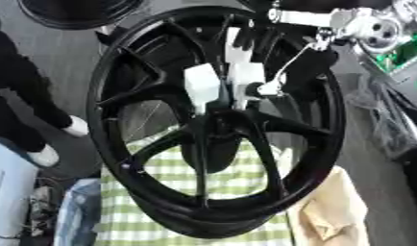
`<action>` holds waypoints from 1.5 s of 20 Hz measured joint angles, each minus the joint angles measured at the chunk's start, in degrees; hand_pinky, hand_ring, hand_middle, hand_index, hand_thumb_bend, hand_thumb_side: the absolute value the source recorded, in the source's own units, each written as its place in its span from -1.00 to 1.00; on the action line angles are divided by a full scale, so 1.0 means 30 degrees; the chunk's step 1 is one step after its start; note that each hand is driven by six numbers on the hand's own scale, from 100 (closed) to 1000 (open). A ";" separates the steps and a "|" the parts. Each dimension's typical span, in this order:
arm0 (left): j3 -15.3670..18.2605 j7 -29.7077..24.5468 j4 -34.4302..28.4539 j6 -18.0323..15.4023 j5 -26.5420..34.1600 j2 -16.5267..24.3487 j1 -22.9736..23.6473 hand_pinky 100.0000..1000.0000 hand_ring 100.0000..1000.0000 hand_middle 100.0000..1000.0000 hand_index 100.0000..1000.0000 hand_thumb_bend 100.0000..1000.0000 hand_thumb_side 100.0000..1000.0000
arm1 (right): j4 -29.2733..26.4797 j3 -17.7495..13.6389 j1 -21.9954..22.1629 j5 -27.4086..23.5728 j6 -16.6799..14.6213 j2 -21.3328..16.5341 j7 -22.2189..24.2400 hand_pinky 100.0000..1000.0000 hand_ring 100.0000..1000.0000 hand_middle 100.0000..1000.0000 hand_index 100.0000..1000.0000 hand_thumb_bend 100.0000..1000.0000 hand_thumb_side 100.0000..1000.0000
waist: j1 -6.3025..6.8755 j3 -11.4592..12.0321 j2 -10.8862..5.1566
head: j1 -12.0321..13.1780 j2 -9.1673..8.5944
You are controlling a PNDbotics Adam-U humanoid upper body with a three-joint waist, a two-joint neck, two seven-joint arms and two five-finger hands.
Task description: Pull the pin out of the wheel hub.
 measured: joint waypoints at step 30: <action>0.0007 -0.0142 0.0002 -0.0056 -0.0031 -0.0168 0.0001 0.51 0.52 0.31 0.43 -0.52 0.31 | 0.0460 0.0264 0.0335 0.0450 -0.0084 0.0012 -0.0174 0.32 0.15 0.13 0.34 -0.56 -0.72 | -0.0001 0.0106 0.0150 | -0.0004 0.0000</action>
